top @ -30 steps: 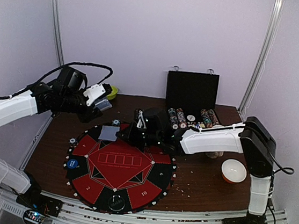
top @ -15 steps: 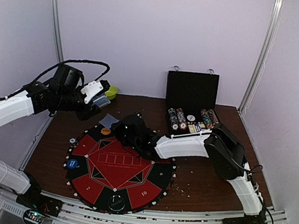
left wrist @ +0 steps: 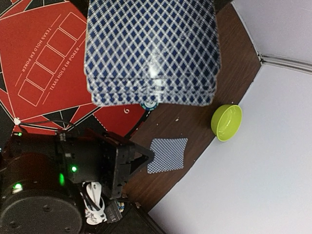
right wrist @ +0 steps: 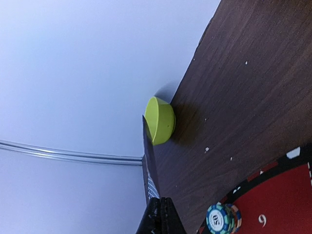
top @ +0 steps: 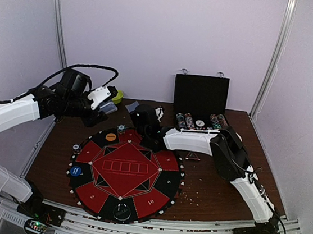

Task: Distribute texas hold em gaming equipment
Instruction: Distribute the poker card in the big blind area.

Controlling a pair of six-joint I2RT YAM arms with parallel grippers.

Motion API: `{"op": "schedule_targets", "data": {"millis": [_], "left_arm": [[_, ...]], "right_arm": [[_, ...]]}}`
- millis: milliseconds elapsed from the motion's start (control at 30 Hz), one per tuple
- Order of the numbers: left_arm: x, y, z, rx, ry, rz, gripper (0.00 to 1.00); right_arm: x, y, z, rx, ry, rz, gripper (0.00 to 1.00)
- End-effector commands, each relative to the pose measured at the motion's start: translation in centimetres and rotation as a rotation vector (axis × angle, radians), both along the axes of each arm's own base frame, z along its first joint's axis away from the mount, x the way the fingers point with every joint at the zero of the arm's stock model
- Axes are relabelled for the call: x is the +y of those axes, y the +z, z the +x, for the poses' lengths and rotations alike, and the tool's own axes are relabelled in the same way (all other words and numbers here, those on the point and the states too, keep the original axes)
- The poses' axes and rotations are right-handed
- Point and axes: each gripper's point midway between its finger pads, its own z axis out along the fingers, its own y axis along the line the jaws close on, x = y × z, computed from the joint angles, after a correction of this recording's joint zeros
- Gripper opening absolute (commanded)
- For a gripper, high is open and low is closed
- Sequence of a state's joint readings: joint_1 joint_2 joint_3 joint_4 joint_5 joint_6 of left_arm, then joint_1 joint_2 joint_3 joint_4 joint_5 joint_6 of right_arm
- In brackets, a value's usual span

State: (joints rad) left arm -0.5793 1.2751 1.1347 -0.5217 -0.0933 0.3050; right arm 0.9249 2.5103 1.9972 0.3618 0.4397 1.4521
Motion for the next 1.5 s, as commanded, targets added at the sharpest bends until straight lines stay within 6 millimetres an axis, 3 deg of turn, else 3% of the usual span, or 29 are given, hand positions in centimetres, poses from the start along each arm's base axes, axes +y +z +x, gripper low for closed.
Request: {"op": "schedule_targets", "data": {"millis": [0,300,633,867,1033,1133,1300,1467], "left_arm": [[-0.3,1.6,1.1,-0.062,0.002,-0.023,0.51],[-0.4,1.1,1.3,-0.05,-0.003,-0.01,0.51],[-0.3,1.3,1.3,-0.056,-0.005,-0.011,0.51],[-0.2,1.4,1.3,-0.059,-0.006,-0.011,0.51],[-0.3,1.5,1.2,-0.06,-0.008,-0.013,0.51],[-0.2,1.3,1.2,-0.055,-0.008,-0.012,0.51],[-0.2,1.6,1.2,-0.059,-0.008,-0.013,0.51],[-0.1,1.9,1.0,-0.071,-0.013,-0.009,0.51]], "right_arm": [[-1.8,-2.9,1.9,0.065,-0.116,-0.011,0.0],[-2.4,-8.9,2.0,0.181,-0.156,-0.006,0.0],[-1.8,-11.0,1.4,0.233,-0.148,0.037,0.03],[-0.8,-9.7,0.9,0.218,-0.11,0.068,0.28],[0.1,-7.7,0.4,0.19,-0.056,0.092,0.3],[0.4,-7.2,0.1,0.185,-0.043,0.103,0.39],[-0.9,-7.0,-0.5,0.179,-0.055,0.088,0.47],[-0.6,-4.2,-1.5,0.125,0.035,0.039,0.57]]}}
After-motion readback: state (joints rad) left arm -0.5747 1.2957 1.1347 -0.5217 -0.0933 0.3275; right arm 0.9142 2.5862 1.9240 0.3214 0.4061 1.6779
